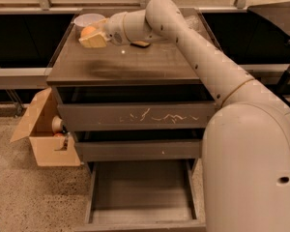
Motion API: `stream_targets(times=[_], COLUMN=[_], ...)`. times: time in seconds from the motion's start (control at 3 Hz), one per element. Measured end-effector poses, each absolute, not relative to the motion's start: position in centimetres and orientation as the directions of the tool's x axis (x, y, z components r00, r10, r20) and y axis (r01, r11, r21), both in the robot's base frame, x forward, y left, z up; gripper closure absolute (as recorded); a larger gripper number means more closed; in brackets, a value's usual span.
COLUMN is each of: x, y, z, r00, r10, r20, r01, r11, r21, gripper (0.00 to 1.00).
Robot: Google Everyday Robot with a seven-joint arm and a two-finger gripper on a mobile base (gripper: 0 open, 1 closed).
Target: Place orange into bottom drawer
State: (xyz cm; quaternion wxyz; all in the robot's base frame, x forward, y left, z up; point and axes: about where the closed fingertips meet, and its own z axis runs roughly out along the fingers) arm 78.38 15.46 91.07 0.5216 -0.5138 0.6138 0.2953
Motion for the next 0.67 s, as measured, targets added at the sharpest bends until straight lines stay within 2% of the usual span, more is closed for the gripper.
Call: stream_targets(times=[0.67], x=[72.7], y=[17.2], z=[91.6], r00=[0.121], r10=[-0.356], r20=[-0.927], r01=[-0.968], r11=[0.166], r21=[-0.191], gripper=[1.00])
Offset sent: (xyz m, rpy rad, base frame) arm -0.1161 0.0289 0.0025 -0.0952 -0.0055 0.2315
